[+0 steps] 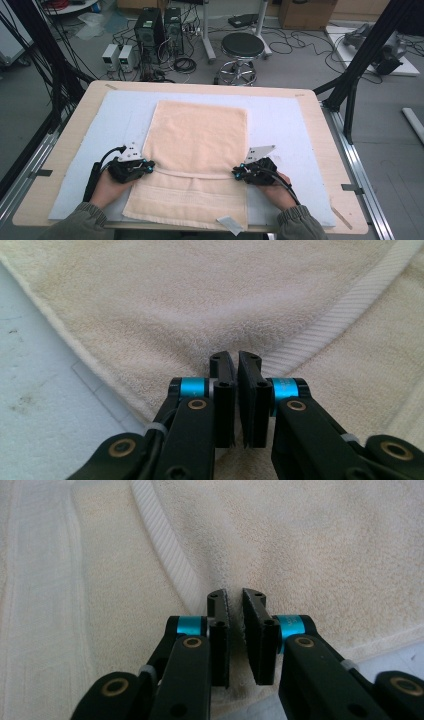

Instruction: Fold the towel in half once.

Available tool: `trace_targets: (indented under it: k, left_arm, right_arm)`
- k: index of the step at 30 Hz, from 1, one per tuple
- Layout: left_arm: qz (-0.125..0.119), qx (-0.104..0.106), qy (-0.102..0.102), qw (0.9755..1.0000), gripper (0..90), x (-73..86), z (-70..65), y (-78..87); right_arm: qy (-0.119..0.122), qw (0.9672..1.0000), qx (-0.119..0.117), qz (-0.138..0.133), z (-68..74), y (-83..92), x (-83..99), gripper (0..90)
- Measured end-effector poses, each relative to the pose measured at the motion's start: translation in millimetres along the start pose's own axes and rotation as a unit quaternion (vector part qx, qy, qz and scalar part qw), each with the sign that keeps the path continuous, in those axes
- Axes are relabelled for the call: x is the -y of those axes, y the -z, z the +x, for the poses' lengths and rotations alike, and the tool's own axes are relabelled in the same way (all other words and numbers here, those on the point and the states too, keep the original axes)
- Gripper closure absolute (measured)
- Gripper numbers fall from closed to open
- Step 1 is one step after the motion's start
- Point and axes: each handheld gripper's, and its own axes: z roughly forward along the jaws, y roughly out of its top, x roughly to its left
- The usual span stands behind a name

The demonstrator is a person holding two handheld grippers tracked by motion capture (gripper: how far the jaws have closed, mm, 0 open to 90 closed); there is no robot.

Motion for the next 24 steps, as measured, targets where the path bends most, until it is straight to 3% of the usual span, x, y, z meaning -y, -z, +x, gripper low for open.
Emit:
trace_targets:
  k: [4, 16, 24]
  left_arm:
    - [-0.003, 0.0, 0.003, 1.0, 86.2, -1.7, 1.2, 3.4]
    - [-0.047, -0.016, 0.007, 0.9987, 86.4, -16.5, 0.9, 28.8]
    - [-0.06, -0.015, -0.012, 0.998, 86.5, -21.0, -13.0, 57.4]
  right_arm:
    - [0.001, 1.0, -0.002, -0.004, -0.6, 4.3, -2.3, 83.4]
    - [0.003, 0.9994, -0.002, -0.035, -3.0, 26.7, -18.2, 83.7]
    - [0.018, 0.9986, -0.01, -0.048, 8.1, 45.9, -28.4, 83.7]
